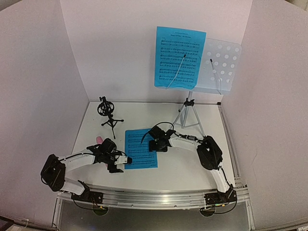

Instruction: Set up the instrument practice props

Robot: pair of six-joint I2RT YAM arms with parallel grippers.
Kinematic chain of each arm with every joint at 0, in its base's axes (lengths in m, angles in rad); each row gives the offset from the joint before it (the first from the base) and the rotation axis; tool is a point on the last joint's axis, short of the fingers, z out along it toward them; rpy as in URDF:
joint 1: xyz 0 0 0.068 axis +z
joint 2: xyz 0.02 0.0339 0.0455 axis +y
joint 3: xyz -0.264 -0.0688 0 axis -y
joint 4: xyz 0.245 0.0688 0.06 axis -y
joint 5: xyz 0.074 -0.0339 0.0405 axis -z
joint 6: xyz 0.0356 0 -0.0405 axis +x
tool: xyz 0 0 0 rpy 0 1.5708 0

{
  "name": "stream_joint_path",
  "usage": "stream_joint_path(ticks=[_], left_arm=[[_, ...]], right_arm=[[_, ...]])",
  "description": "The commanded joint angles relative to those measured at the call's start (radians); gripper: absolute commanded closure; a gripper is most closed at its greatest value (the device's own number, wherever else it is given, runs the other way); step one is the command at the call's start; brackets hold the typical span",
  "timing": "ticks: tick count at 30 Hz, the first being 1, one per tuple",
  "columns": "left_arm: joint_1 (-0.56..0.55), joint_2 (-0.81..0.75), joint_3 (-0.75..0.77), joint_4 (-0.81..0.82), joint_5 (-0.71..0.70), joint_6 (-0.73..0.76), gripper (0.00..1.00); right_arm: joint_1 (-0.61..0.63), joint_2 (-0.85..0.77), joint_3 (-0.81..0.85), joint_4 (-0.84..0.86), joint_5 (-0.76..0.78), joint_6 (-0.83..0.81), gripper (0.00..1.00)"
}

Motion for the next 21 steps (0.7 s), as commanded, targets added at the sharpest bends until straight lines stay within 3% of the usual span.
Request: stream_joint_path(ticks=[1,5,11,21], left_arm=[[0.009,0.061,-0.008,0.083,-0.051,0.166,0.19],[0.022,0.168,0.057,0.102,-0.091,0.263,0.23],[0.009,0.268,0.112,0.059,-0.047,0.333,0.30],[0.003,0.366,0.131,0.114,-0.059,0.360,0.34]], right_arm=[[-0.002,0.078,0.094,-0.057,-0.009,-0.013,0.30],[-0.004,0.129,0.125,-0.055,-0.071,-0.003,0.31],[-0.003,0.110,0.064,-0.041,0.001,0.013,0.38],[-0.005,0.099,0.033,0.085,-0.146,0.047,0.50]])
